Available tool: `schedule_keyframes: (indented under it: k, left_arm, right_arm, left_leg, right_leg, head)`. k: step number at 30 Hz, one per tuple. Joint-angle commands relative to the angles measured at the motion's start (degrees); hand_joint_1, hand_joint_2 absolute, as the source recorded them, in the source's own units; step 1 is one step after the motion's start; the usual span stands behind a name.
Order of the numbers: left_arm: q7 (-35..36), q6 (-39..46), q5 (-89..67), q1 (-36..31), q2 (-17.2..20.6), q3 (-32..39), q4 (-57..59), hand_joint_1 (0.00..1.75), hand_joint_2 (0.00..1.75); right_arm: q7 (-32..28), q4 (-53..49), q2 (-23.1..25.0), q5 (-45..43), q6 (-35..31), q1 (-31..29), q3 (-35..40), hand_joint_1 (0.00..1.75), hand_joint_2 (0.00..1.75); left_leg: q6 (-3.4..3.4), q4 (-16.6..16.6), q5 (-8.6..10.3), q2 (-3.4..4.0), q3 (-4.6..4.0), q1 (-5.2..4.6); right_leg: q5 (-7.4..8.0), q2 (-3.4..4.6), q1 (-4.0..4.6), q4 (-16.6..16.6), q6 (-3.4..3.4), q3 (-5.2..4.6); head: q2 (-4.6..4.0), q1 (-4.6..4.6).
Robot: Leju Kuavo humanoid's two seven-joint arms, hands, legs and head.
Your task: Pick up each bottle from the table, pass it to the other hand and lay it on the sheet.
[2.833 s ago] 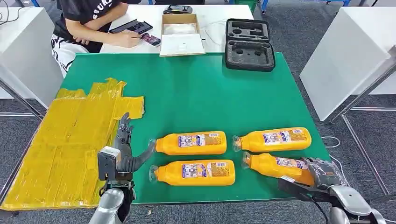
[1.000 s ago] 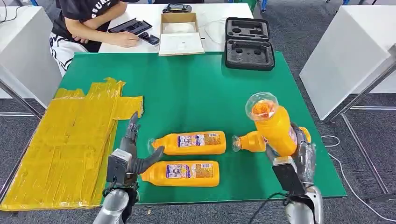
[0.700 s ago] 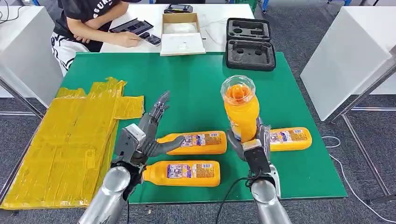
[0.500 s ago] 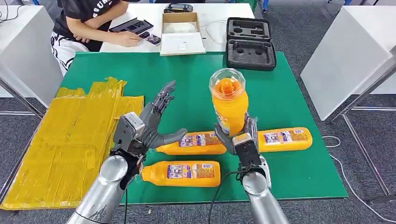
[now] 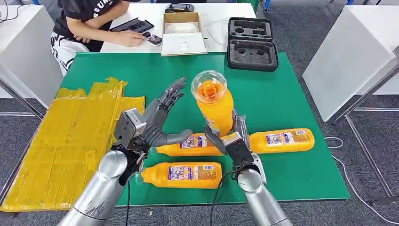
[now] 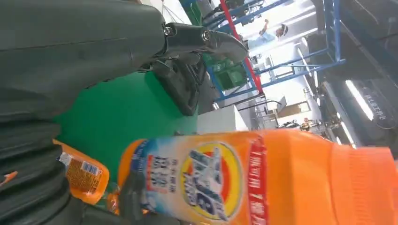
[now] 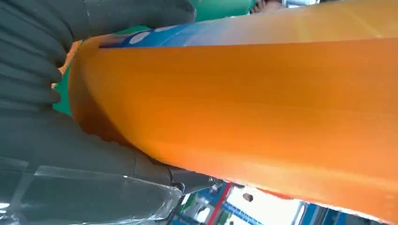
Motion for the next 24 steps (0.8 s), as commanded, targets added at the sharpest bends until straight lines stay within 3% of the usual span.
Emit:
schedule_keyframes:
  k: [1, 13, 24]
  left_arm:
    - [-0.54, 0.97, -0.09, -1.41, 1.69, -3.08, 1.66, 0.00, 1.75]
    - [-0.65, 1.61, 0.17, -0.65, 1.38, -3.39, 2.12, 0.00, 1.75]
    - [-1.62, 3.24, -0.92, 1.99, 0.58, -4.27, 0.03, 0.00, 1.75]
  right_arm:
    - [1.61, 7.03, -1.31, 0.43, 3.05, -4.15, 3.67, 1.75, 1.75]
    - [2.01, 8.92, -0.61, 0.87, 4.62, -4.84, 5.22, 1.75, 1.75]
    - [2.71, 17.05, 1.86, 2.03, 2.45, -9.83, 9.03, 1.75, 1.75]
  left_leg:
    - [-0.13, 0.00, -0.07, 0.16, 0.17, 0.05]
    - [-0.15, 0.00, -0.09, 0.19, 0.16, 0.04]
    - [-0.19, 0.03, -0.16, 0.29, 0.26, 0.06]
  right_leg:
    - [-0.03, 0.07, 0.06, -0.05, -0.05, 0.18]
    - [-0.04, 0.08, 0.05, -0.04, -0.06, 0.17]
    - [-0.08, 0.16, 0.08, -0.04, -0.07, 0.25]
  head:
    - [0.00, 0.02]
    - [0.00, 0.02]
    - [0.00, 0.02]
